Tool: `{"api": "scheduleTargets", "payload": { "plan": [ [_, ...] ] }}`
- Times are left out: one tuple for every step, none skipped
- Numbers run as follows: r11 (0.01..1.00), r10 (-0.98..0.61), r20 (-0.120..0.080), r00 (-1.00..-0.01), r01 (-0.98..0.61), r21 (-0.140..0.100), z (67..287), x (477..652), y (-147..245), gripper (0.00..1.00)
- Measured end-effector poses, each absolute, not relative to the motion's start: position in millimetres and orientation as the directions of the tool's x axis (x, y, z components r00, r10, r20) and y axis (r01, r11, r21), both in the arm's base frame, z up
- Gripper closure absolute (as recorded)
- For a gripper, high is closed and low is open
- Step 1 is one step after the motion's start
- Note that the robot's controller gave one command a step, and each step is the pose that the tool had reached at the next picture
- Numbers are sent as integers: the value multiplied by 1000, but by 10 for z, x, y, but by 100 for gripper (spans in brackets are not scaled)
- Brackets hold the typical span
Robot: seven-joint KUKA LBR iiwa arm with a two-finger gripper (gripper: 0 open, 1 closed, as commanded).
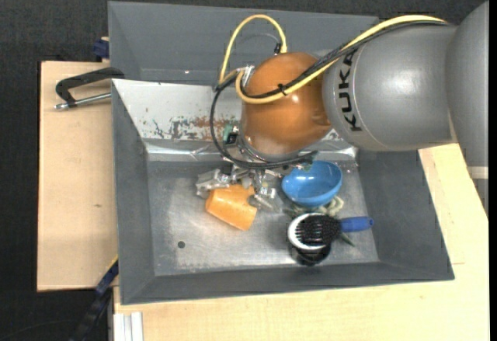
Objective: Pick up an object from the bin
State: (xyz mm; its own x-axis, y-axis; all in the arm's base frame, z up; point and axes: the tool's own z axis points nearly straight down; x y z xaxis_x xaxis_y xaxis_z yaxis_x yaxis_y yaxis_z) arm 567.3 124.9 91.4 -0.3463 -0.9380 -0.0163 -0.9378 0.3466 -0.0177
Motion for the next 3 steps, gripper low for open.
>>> {"api": "scheduleTargets", "payload": {
  "plan": [
    [-40, -999, -12, 40, -999, -26, 843, 5568, 1346, 0],
    [-38, -999, -16, 39, -999, -28, 848, 5572, 1354, 100],
    [-36, -999, -6, 36, -999, -13, 1406, 5602, 1385, 100]
  ]
}}
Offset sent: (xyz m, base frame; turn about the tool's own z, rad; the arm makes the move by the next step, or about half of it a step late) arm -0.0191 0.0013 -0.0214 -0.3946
